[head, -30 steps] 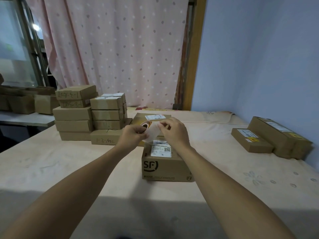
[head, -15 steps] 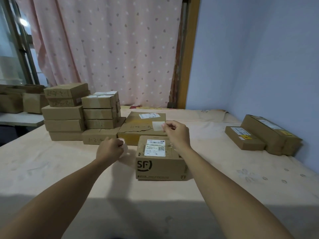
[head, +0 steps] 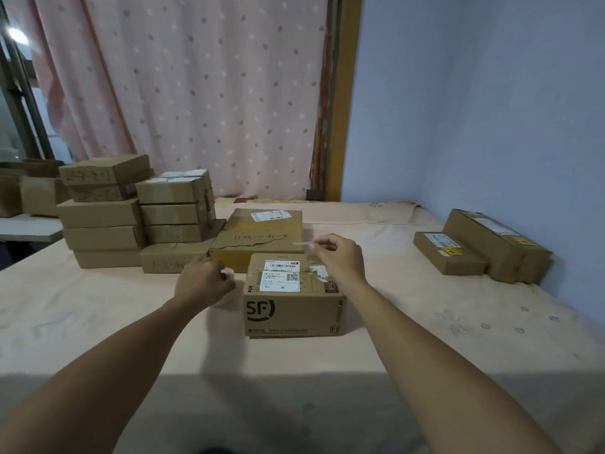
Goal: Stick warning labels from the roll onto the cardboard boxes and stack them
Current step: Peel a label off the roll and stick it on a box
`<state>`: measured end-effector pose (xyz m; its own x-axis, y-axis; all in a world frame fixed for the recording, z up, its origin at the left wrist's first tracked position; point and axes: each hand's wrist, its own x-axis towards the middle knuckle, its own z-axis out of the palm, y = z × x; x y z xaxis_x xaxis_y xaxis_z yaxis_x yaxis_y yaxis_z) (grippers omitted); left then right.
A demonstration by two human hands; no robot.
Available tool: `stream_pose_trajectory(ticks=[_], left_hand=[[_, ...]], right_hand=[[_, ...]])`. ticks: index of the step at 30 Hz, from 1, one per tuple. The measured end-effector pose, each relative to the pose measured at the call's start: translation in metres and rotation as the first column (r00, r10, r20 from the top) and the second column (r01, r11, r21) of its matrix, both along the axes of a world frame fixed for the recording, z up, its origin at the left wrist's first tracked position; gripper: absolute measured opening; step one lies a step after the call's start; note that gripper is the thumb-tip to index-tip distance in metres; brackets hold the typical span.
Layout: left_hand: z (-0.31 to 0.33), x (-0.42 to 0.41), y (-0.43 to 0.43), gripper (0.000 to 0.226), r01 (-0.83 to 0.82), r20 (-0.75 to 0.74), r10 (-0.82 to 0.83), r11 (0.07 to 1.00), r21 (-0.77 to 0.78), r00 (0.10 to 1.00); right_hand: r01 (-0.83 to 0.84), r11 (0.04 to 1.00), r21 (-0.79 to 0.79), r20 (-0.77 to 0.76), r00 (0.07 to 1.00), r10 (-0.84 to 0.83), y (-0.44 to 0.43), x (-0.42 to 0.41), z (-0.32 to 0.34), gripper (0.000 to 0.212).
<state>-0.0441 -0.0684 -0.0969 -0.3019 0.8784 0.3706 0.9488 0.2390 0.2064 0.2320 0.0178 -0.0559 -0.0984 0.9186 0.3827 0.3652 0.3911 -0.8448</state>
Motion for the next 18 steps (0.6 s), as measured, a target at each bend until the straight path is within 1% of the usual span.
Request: stream_pose_trajectory(ticks=[2, 3, 4, 5, 7, 8, 10, 11, 15, 18], left_hand=[[0.013, 0.008, -0.003, 0.033, 0.005, 0.044, -0.009, 0.997, 0.077, 0.999], [0.020, 0.015, -0.005, 0.029, 0.004, 0.112, -0.018, 0.992, 0.125, 0.994], [0.029, 0.022, -0.005, 0.022, -0.001, 0.215, -0.034, 0.987, 0.162, 0.976], [0.038, 0.031, -0.004, 0.021, -0.004, 0.336, -0.058, 0.983, 0.181, 0.940], [0.057, 0.052, 0.003, 0.028, 0.005, 0.561, -0.116, 0.981, 0.195, 0.820], [0.066, 0.065, 0.007, 0.029, 0.022, 0.646, -0.141, 0.982, 0.189, 0.750], [0.077, 0.090, 0.015, 0.029, 0.070, 0.762, -0.181, 0.982, 0.177, 0.621], [0.079, 0.101, 0.020, 0.030, 0.083, 0.798, -0.187, 0.982, 0.171, 0.573], [0.082, 0.132, 0.032, 0.031, 0.054, 0.885, -0.165, 0.986, 0.158, 0.435], [0.087, 0.144, 0.036, 0.021, 0.030, 0.910, -0.183, 0.982, 0.185, 0.373]], right_hand=[[-0.009, 1.000, 0.003, 0.017, 1.000, 0.009, -0.002, 0.000, -0.001, 0.017], [-0.016, 1.000, 0.008, 0.028, 0.999, 0.016, -0.003, 0.001, -0.001, 0.021], [-0.021, 1.000, 0.011, 0.044, 0.999, 0.021, -0.004, 0.001, -0.001, 0.024], [-0.028, 0.999, 0.016, 0.059, 0.998, 0.027, -0.005, 0.002, -0.001, 0.027], [-0.043, 0.999, 0.023, 0.078, 0.996, 0.041, -0.009, 0.003, 0.000, 0.032], [-0.053, 0.998, 0.029, 0.082, 0.995, 0.050, -0.011, 0.004, 0.001, 0.034], [-0.071, 0.996, 0.047, 0.097, 0.993, 0.066, -0.014, 0.007, 0.002, 0.038], [-0.082, 0.995, 0.054, 0.105, 0.992, 0.076, -0.016, 0.008, 0.003, 0.039], [-0.114, 0.992, 0.047, 0.106, 0.988, 0.109, -0.020, 0.017, 0.003, 0.043], [-0.137, 0.989, 0.060, 0.155, 0.980, 0.126, -0.021, 0.027, 0.000, 0.045]])
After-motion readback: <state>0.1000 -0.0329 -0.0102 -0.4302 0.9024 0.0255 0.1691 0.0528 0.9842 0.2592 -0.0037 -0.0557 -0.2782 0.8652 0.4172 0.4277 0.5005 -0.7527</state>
